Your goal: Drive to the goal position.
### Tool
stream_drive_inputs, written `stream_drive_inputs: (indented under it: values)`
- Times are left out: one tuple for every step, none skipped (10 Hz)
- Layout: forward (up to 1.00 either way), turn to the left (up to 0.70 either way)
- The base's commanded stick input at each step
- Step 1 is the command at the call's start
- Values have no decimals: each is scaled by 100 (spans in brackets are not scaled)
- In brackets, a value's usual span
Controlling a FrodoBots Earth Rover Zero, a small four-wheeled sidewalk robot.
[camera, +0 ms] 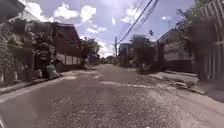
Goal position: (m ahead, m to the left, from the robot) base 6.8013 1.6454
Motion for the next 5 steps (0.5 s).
stream_drive_inputs:
  values:
    - [70, 0]
    - [70, 0]
    - [70, 0]
    - [70, 0]
    - [70, 0]
